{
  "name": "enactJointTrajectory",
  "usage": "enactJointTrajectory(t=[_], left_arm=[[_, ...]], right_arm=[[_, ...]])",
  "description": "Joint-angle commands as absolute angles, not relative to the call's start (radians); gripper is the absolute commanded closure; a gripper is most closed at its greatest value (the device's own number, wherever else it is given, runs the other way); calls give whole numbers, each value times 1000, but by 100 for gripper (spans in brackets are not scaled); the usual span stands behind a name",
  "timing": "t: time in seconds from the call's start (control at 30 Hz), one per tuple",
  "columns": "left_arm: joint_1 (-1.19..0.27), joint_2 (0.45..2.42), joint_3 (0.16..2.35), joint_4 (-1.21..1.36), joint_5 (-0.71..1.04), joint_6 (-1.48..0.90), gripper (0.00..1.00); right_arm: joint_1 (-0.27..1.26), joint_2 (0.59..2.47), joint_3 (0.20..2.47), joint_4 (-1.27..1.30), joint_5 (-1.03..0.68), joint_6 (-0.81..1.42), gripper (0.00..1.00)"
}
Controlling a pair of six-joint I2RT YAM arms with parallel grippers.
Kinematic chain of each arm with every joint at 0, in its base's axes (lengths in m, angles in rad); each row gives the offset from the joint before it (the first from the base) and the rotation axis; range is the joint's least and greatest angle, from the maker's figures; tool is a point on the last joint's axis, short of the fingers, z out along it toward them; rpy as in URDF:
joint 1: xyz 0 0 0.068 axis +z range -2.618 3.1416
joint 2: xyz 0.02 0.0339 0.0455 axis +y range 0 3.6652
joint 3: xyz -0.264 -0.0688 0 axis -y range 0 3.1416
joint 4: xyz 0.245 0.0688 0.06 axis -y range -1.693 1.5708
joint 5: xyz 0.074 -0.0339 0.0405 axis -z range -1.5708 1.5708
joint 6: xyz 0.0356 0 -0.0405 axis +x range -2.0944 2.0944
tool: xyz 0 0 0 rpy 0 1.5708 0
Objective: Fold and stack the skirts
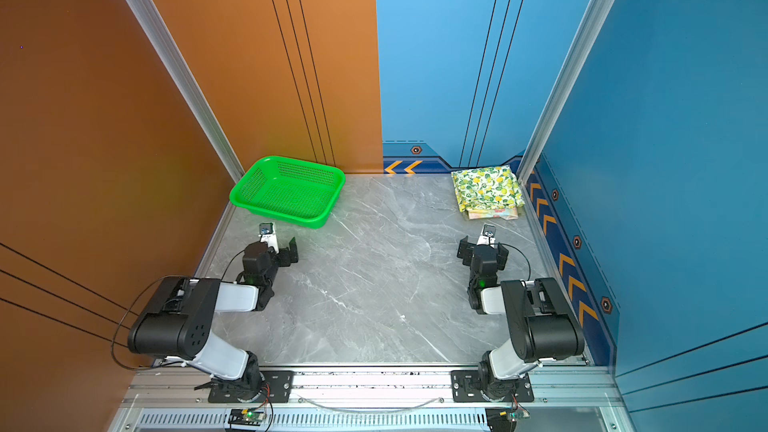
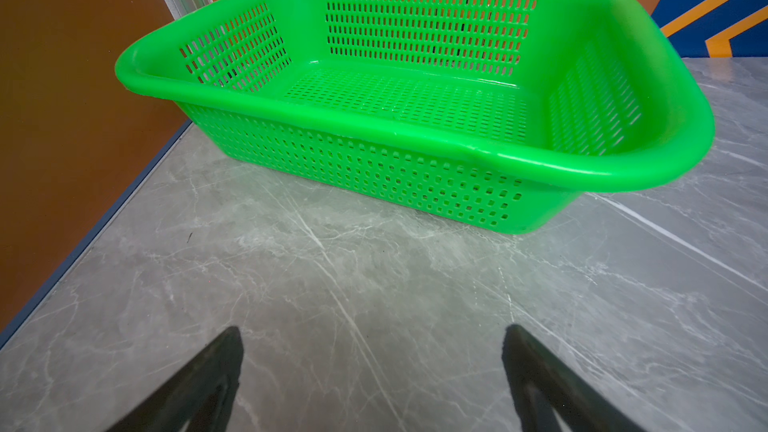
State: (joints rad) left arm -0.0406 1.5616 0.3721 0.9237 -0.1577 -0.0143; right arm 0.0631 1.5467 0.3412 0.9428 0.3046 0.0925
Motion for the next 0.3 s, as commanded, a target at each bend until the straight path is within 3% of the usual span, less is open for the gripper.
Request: enactJointTrajectory(t=[0.0, 0.27], left_arm=[[-39, 1561, 379, 919, -178, 7, 2], [-38, 1561, 379, 919, -176, 8, 2]], right_arm=[[41, 1545, 369, 913, 250, 92, 0], [46, 1547, 357, 935, 254, 87, 0]])
